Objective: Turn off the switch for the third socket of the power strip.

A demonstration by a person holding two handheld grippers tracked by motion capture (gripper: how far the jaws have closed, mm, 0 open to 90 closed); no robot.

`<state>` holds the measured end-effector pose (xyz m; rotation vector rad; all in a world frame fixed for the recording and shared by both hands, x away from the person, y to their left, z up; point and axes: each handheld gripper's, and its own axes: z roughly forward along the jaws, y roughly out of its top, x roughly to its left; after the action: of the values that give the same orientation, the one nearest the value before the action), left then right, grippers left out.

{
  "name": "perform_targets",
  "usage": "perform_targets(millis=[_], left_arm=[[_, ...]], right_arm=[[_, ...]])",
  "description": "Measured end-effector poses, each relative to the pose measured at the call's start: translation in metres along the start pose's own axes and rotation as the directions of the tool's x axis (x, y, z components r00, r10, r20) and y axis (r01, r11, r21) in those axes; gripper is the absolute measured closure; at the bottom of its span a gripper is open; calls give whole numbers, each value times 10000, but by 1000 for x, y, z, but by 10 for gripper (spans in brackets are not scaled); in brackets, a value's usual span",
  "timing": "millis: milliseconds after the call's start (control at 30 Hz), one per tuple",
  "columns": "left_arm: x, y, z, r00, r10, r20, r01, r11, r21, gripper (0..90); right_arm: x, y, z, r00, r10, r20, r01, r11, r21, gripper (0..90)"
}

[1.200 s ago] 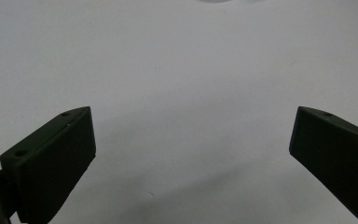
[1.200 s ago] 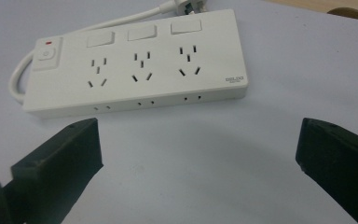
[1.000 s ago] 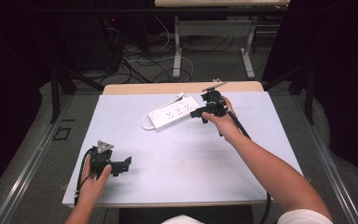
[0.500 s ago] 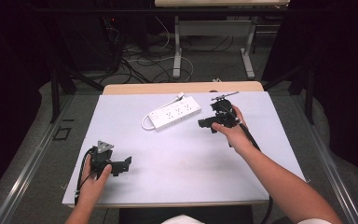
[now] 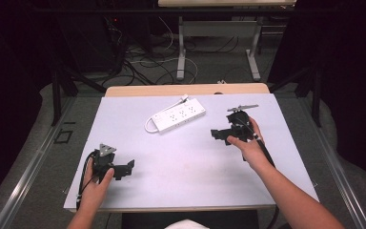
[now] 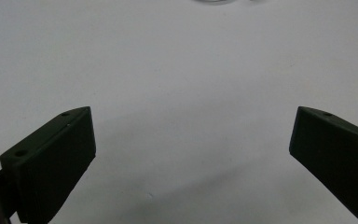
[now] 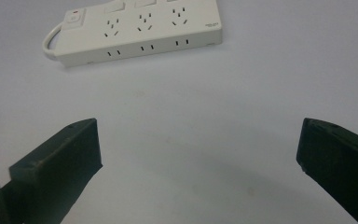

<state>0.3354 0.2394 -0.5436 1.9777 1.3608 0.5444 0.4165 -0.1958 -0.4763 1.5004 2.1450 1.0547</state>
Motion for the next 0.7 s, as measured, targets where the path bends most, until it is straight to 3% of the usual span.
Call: perform_targets(millis=[333, 700], left_arm=[[0, 0, 0, 10000, 18, -18, -18, 10000, -7, 3], [-1, 1, -1, 10000, 37, -64, -37, 10000, -26, 3]], right_arm=[[-14, -30, -15, 9984, 563, -78, -564, 9984, -105, 0], [-28, -59, -30, 9982, 461, 372, -448, 9984, -352, 0]])
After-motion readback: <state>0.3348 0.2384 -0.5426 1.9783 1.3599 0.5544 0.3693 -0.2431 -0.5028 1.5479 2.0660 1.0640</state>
